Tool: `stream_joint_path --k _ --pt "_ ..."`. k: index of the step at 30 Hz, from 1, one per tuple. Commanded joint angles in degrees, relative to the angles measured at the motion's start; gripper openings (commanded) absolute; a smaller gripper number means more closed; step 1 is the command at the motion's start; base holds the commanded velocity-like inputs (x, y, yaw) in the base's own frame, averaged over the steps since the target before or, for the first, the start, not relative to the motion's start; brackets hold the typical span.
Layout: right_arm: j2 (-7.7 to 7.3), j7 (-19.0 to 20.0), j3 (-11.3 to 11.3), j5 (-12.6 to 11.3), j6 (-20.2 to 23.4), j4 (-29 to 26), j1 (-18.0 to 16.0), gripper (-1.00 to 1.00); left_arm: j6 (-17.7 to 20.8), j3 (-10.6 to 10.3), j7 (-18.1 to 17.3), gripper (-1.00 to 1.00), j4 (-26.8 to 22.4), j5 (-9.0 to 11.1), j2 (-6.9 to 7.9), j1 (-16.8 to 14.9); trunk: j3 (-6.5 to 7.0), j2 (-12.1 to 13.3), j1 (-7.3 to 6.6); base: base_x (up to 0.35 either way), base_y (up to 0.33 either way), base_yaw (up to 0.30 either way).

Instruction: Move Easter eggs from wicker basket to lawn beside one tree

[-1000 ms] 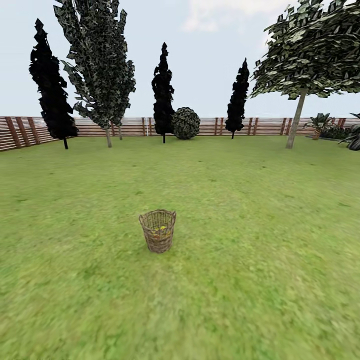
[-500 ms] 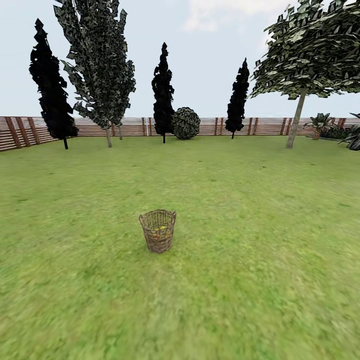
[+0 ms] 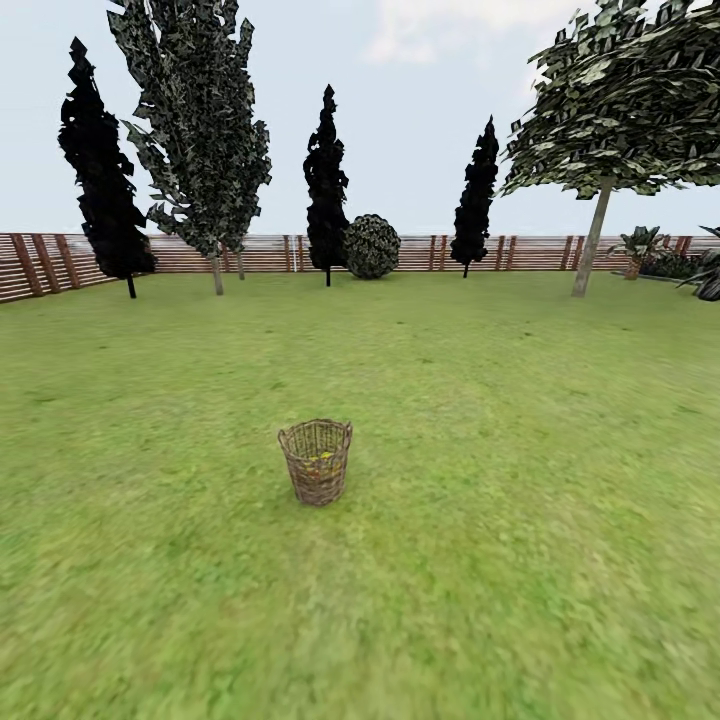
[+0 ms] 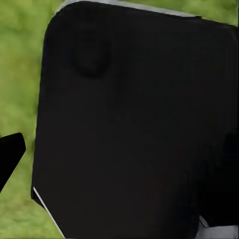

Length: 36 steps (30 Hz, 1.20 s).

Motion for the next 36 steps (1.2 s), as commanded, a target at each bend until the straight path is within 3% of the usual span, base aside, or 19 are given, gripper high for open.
stream_joint_path --k 1,3,7,8,11,13,15,17,19,21,23,26,28,30,32,33,36 --pt "-0.17 -0.2 0.0 -0.1 1.4 -2.1 -0.1 1.0 2.4 0.2 1.5 1.0 -2.9 1.8 0.19 0.1 -0.05 0.0 0.0 0.0 0.0 0.0" --pt "-0.5 -0.2 0.0 -0.1 6.7 -7.7 -0.1 1.0 7.9 0.2 3.3 1.0 -8.1 3.5 0.8 0.1 -0.05 0.0 0.0 0.0 0.0 0.0" --pt "-1.11 -0.3 -0.1 -0.1 20.7 -21.8 -0.1 1.0 16.3 0.2 4.4 1.0 -17.4 4.6 1.19 0.0 -0.05 0.0 0.0 0.0 0.0 0.0" --pt "-1.09 -0.3 -0.1 -0.1 25.0 -28.0 -0.1 1.0 18.3 0.2 4.6 1.0 -20.6 4.7 1.13 0.0 -0.05 0.0 0.0 0.0 0.0 0.0" --pt "-0.74 -0.6 -0.1 -0.4 32.5 -41.1 -0.7 1.0 24.1 0.3 4.8 1.0 -28.3 5.0 1.08 -0.4 -0.05 0.0 0.0 0.0 0.0 0.0" --pt "0.45 -0.9 0.0 -0.4 39.1 -48.7 -3.0 1.0 29.6 0.5 5.3 1.0 -34.1 6.4 1.01 -1.3 -0.05 0.0 0.0 0.0 0.0 0.0" --pt "2.1 -1.7 0.1 -0.4 45.5 -52.1 -9.0 1.0 33.7 1.2 8.3 1.0 -39.3 9.4 0.96 -4.7 -0.05 0.0 0.0 0.0 0.0 0.0" --pt "3.26 -3.3 0.1 -0.6 48.7 -50.3 -17.3 1.0 35.5 2.8 15.1 1.0 -42.0 13.8 0.83 -10.2 -0.05 0.0 0.0 0.0 0.0 0.0" --pt "4.65 -5.8 0.1 -0.7 49.5 -44.8 -26.0 1.0 35.5 3.6 23.6 1.0 -42.9 18.6 0.76 -15.6 -0.05 0.0 0.0 0.0 0.0 0.0" --pt "5.66 -8.3 0.1 -0.7 47.0 -37.4 -33.7 1.0 33.9 3.9 29.2 1.0 -43.5 22.6 0.77 -19.6 -0.05 0.0 0.0 0.0 0.0 0.0" --pt "5.9 -9.7 0.1 -0.7 41.3 -30.9 -40.0 1.0 31.1 3.9 31.5 1.0 -43.8 24.2 0.69 -21.5 -0.05 0.0 0.0 0.0 0.0 0.0" --pt "6.04 -10.4 0.2 -0.7 36.4 -26.4 -45.0 1.0 27.3 3.7 32.4 1.0 -44.1 25.0 -1.06 -22.8 -0.05 0.0 0.0 0.0 0.0 0.0" --pt "6.51 -10.2 0.7 -0.4 35.0 -22.9 -46.4 1.0 25.5 3.5 31.7 1.0 -44.4 25.0 -3.17 -25.0 -0.05 0.0 0.0 0.0 0.0 0.0" --pt "6.32 -10.1 1.6 -0.4 34.6 -19.6 -46.7 1.0 25.3 3.0 30.7 1.0 -44.1 24.8 -3.77 -25.7 -0.05 0.0 0.0 0.0 0.0 0.0" --pt "5.75 -9.9 2.0 -0.6 34.2 -18.0 -46.8 1.0 25.4 -0.8 30.3 1.0 -44.0 23.5 -3.7 -26.0 -0.05 0.0 0.0 0.0 0.0 0.0" --pt "5.17 -9.4 2.1 -0.7 34.0 -17.3 -46.9 1.0 25.8 -4.3 30.3 1.0 -43.4 22.0 -3.31 -26.1 -0.05 0.0 0.0 0.0 0.0 0.0" --pt "4.97 -7.2 2.5 -0.4 34.1 -16.2 -46.9 1.0 26.1 -7.1 29.9 1.0 -39.4 20.5 -1.79 -26.1 -0.05 0.0 0.0 0.0 0.0 0.0"
